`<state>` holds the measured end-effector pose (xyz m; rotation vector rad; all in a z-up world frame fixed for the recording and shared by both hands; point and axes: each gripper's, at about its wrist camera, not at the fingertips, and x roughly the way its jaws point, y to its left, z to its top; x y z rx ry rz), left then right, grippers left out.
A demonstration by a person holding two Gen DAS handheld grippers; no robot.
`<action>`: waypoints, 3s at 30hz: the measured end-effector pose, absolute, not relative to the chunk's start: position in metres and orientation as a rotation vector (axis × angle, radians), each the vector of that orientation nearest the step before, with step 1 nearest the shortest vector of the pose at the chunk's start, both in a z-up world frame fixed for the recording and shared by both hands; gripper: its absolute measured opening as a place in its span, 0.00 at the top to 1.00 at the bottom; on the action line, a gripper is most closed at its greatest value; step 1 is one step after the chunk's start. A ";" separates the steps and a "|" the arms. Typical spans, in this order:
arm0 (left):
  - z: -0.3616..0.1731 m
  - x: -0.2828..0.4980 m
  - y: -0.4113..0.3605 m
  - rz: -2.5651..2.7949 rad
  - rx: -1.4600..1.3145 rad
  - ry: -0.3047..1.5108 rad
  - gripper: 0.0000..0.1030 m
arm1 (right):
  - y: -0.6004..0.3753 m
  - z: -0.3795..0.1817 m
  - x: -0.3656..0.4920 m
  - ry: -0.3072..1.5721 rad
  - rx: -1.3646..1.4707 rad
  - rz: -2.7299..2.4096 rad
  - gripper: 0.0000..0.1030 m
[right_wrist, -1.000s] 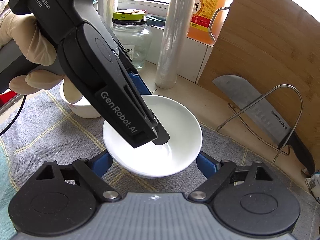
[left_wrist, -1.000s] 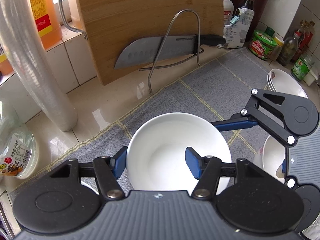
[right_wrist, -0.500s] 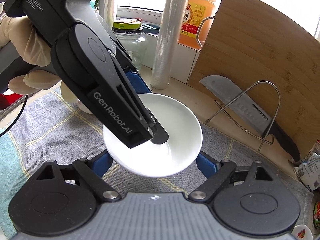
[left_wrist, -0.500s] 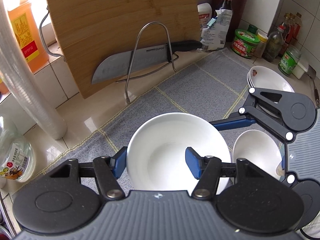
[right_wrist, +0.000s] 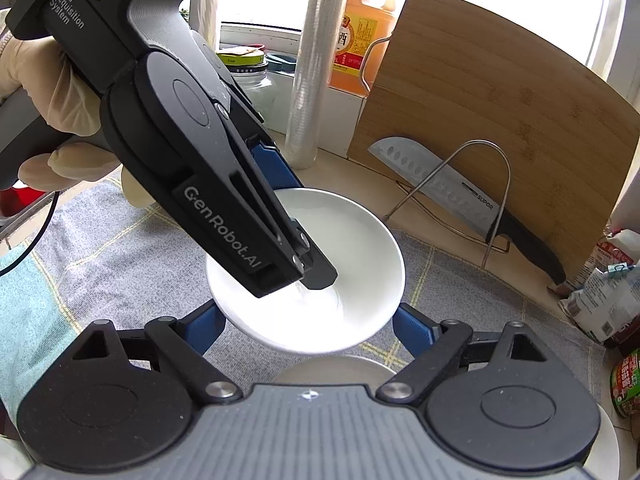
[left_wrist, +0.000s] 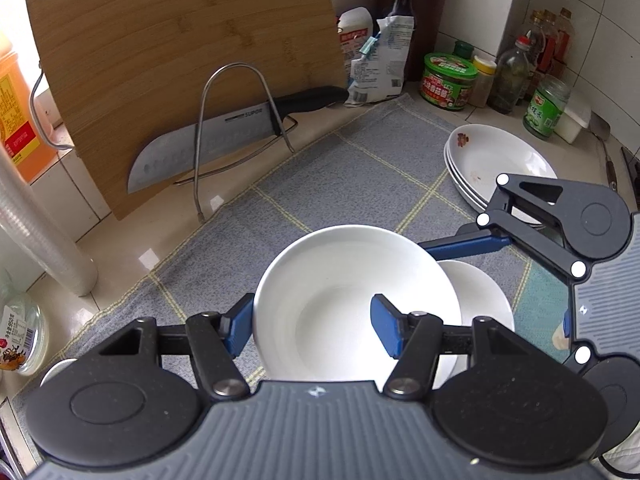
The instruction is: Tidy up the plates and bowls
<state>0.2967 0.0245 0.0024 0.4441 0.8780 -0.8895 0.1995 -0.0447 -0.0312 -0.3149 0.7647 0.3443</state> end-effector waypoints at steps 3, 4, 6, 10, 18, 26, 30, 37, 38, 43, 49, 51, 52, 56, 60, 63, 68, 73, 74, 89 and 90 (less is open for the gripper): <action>0.003 0.288 0.015 -0.904 0.455 0.874 0.42 | -0.052 -0.030 0.191 0.765 -0.311 0.329 0.10; 0.003 0.285 0.012 -0.910 0.459 0.872 0.42 | -0.055 -0.029 0.187 0.764 -0.308 0.322 0.10; 0.004 0.280 0.005 -0.924 0.466 0.867 0.41 | -0.061 -0.028 0.181 0.766 -0.304 0.310 0.10; 0.002 0.273 -0.008 -0.949 0.477 0.866 0.41 | -0.072 -0.028 0.170 0.775 -0.294 0.285 0.10; -0.004 0.264 -0.023 -0.981 0.493 0.872 0.41 | -0.087 -0.031 0.158 0.792 -0.271 0.259 0.10; -0.010 0.258 -0.028 -0.989 0.493 0.903 0.41 | -0.091 -0.033 0.151 0.816 -0.268 0.259 0.10; -0.014 0.254 -0.029 -0.995 0.494 0.911 0.41 | -0.093 -0.039 0.150 0.837 -0.254 0.263 0.10; -0.022 0.252 -0.031 -0.997 0.501 0.927 0.41 | -0.096 -0.044 0.148 0.859 -0.233 0.270 0.10; -0.023 0.252 -0.031 -0.998 0.501 0.928 0.41 | -0.096 -0.045 0.147 0.861 -0.230 0.271 0.10; -0.026 0.253 -0.032 -1.002 0.495 0.932 0.41 | -0.096 -0.049 0.148 0.869 -0.234 0.262 0.10; -0.028 0.252 -0.033 -1.009 0.503 0.934 0.41 | -0.097 -0.051 0.148 0.878 -0.228 0.263 0.10; -0.030 0.253 -0.033 -1.007 0.505 0.938 0.41 | -0.097 -0.051 0.148 0.881 -0.227 0.264 0.10; -0.031 0.253 -0.033 -1.006 0.506 0.939 0.41 | -0.097 -0.051 0.148 0.881 -0.225 0.266 0.10; -0.031 0.254 -0.033 -1.006 0.501 0.941 0.41 | -0.096 -0.051 0.148 0.879 -0.230 0.266 0.10; -0.031 0.254 -0.033 -1.006 0.500 0.940 0.41 | -0.097 -0.050 0.149 0.879 -0.233 0.266 0.10; -0.032 0.254 -0.033 -1.005 0.493 0.941 0.41 | -0.096 -0.050 0.149 0.877 -0.235 0.266 0.10; -0.032 0.254 -0.029 -1.013 0.458 0.933 0.27 | -0.098 -0.050 0.149 0.870 -0.228 0.271 0.03; -0.024 0.252 -0.017 -0.969 0.412 0.878 0.20 | -0.097 -0.043 0.144 0.835 -0.226 0.281 0.00; -0.022 0.251 -0.013 -0.958 0.399 0.865 0.19 | -0.098 -0.042 0.143 0.833 -0.222 0.278 0.00; -0.009 0.211 0.058 -0.536 0.210 0.679 0.07 | -0.112 -0.027 0.141 0.774 -0.229 0.326 0.00; -0.011 0.209 0.062 -0.500 0.197 0.686 0.06 | -0.113 -0.027 0.143 0.770 -0.235 0.343 0.00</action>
